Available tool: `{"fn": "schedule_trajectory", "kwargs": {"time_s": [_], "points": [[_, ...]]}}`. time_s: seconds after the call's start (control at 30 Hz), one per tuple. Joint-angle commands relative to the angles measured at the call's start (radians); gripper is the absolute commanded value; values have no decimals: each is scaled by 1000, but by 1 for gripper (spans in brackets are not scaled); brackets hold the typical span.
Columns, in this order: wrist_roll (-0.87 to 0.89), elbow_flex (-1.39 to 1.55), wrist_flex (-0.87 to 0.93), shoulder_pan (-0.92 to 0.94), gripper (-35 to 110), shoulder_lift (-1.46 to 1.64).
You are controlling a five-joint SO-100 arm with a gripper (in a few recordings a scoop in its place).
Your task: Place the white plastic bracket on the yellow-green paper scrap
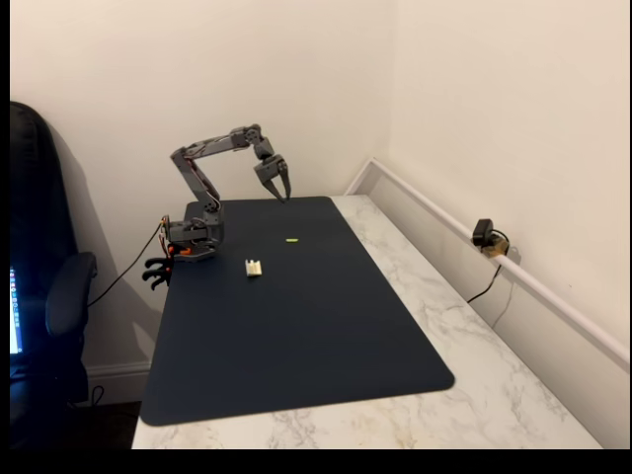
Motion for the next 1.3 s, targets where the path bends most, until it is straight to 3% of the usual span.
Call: {"fn": "schedule_trajectory", "kwargs": {"time_s": [0.0, 0.13, 0.53, 0.93, 1.27], "points": [[23, -91, 8, -63, 0, -28], [75, -58, 44, -184, 1, -37], [512, 267, 40, -526, 29, 52], [796, 275, 60, -693, 35, -20], [923, 321, -51, -822, 36, -71]]}}
